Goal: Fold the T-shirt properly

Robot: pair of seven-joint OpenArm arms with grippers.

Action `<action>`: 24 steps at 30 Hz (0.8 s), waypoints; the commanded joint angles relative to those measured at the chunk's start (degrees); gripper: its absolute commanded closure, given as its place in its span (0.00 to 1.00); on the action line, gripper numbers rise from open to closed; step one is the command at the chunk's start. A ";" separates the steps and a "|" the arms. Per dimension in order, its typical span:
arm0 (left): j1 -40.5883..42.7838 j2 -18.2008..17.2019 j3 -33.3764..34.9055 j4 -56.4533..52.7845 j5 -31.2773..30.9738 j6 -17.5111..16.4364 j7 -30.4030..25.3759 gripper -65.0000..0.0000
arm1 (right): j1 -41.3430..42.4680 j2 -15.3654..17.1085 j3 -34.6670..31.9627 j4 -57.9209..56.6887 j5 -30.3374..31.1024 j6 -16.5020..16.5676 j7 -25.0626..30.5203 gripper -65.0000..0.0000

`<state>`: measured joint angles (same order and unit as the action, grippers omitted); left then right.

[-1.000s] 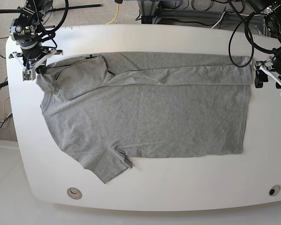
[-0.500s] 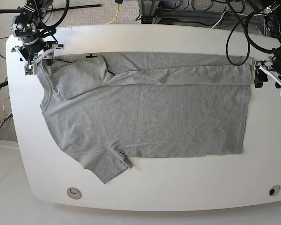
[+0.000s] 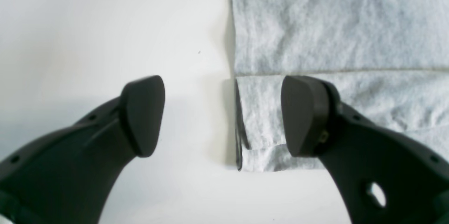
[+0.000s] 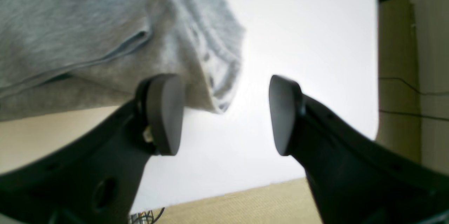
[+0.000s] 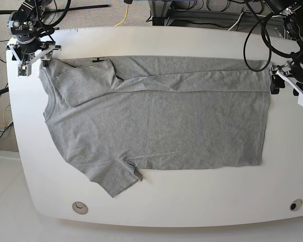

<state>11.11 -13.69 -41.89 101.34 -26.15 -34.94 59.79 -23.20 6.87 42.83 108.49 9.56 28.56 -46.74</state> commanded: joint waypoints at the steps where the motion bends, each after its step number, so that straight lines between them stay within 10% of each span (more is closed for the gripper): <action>1: -0.52 -0.77 -0.18 0.86 -0.71 -0.01 -1.20 0.26 | 0.92 0.82 0.20 1.62 0.50 0.06 1.16 0.43; 10: -0.52 0.11 3.95 0.86 -0.79 -0.01 -1.02 0.26 | 4.17 0.99 -3.84 3.03 0.42 0.06 0.81 0.48; 17: -0.17 3.28 4.66 1.83 -0.79 -0.01 -0.84 0.28 | 4.78 0.91 -7.97 3.21 0.24 0.06 0.81 0.83; 24: 0.27 3.45 4.75 2.44 -0.79 -0.01 -0.84 0.63 | 4.78 0.91 -9.20 2.85 0.06 0.06 0.81 0.93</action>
<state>11.42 -9.26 -36.95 102.56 -26.35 -34.96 60.12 -18.63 7.14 33.17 110.52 9.30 28.84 -46.98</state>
